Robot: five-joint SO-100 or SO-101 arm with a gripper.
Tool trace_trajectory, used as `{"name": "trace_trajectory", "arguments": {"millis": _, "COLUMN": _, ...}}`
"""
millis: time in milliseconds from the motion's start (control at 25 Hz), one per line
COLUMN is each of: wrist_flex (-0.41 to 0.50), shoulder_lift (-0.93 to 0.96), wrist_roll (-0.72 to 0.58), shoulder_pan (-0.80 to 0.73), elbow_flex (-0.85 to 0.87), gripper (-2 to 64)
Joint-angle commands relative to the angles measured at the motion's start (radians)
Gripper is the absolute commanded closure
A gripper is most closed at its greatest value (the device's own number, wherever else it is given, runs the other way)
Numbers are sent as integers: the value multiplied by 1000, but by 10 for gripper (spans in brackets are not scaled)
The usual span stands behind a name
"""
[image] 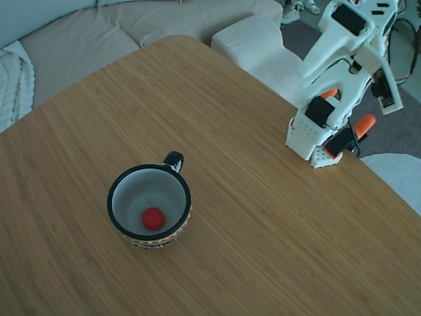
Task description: Grasp a red cap and put it in the cup.
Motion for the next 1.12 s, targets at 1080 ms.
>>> {"name": "trace_trajectory", "arguments": {"millis": 1080, "wrist_flex": 60, "shoulder_lift": 146, "wrist_roll": 81, "shoulder_pan": 72, "elbow_flex": 26, "gripper": 465}}
